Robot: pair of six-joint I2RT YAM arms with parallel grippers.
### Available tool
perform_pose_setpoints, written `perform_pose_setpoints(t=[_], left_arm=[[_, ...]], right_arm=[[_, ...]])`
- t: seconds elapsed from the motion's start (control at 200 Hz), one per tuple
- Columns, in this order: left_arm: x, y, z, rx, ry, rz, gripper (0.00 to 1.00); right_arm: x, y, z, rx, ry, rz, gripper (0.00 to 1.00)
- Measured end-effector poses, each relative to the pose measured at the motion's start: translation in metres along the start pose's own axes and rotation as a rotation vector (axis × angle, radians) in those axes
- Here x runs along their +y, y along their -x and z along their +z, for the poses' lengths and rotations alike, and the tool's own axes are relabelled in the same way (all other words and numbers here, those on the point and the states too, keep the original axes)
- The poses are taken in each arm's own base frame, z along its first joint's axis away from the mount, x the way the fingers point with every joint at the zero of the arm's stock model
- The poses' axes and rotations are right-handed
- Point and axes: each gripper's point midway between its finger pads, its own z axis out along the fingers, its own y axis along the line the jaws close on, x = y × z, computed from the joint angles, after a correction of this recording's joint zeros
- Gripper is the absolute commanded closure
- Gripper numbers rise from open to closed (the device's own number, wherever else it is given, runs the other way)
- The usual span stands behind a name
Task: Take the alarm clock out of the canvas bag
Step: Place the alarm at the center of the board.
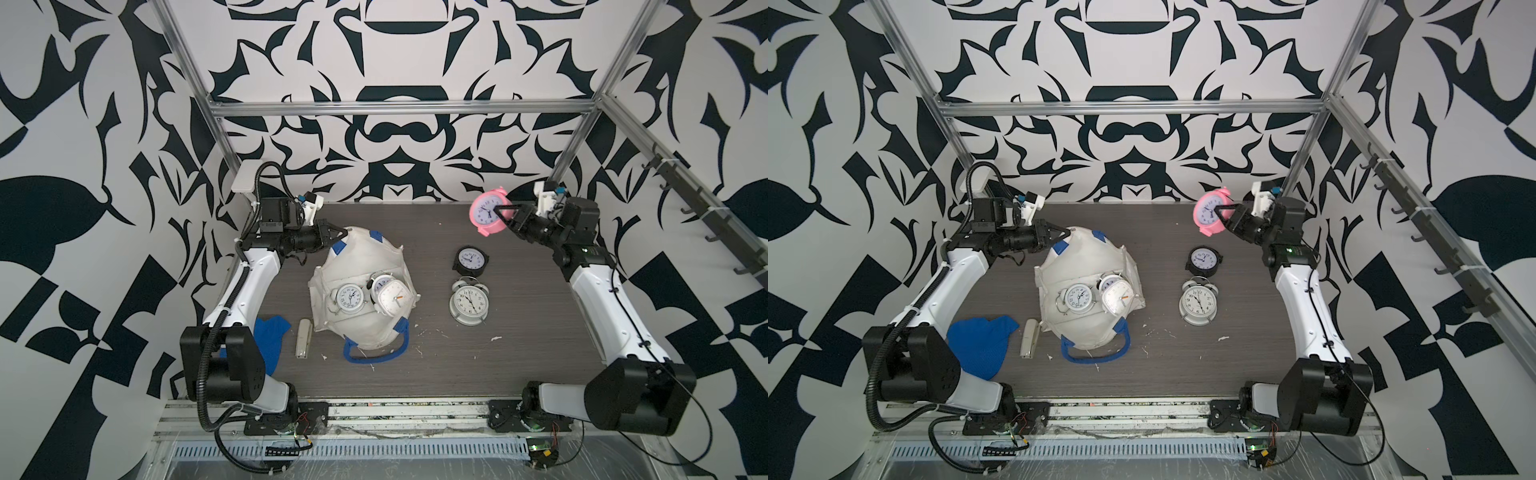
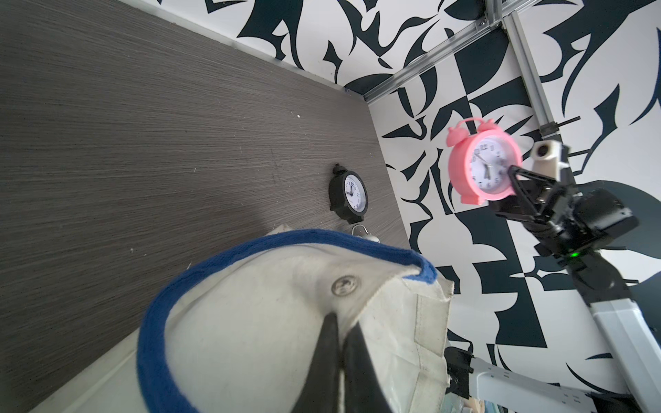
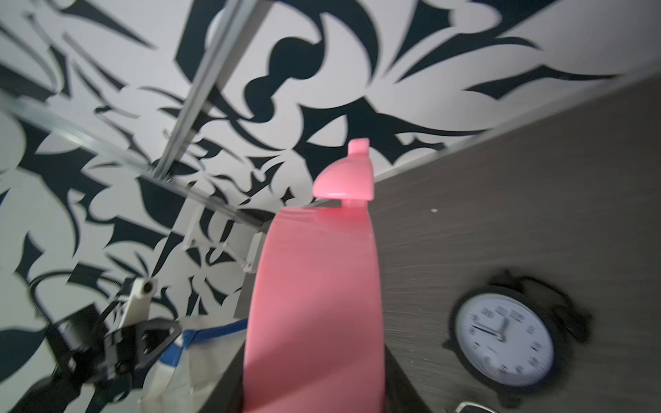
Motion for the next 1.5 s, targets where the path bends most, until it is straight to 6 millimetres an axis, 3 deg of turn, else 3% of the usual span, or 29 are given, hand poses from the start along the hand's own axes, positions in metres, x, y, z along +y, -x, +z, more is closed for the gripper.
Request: perform_pose_setpoints(t=[0.135,0.27,0.425,0.64,1.12,1.295,1.5], left_arm=[[0.000,0.000,0.000,-0.001,-0.001,0.001,1.00],[0.000,0.001,0.000,-0.002,-0.001,-0.001,1.00],[0.000,0.001,0.000,-0.003,-0.002,0.000,1.00],[0.000,0.001,0.000,-0.003,-0.002,0.000,1.00],[-0.001,0.001,0.000,-0.002,-0.003,0.000,1.00],[-0.001,0.001,0.000,-0.003,-0.002,0.000,1.00],[-0.001,0.001,0.000,-0.003,-0.002,0.000,1.00]], right_arm=[[-0.057,0.001,-0.014,-0.060,-0.139,0.097,0.65],[-0.099,-0.007,-0.026,-0.091,-0.245,0.153,0.64],[-0.138,-0.019,-0.033,-0.099,-0.329,0.208,0.64],[-0.182,-0.053,-0.022,-0.039,-0.398,0.285,0.64],[-0.228,-0.079,-0.003,-0.018,-0.423,0.357,0.58],[-0.235,-0.074,0.001,-0.042,-0.405,0.360,0.50],[-0.251,-0.086,0.000,-0.036,-0.414,0.416,0.41]])
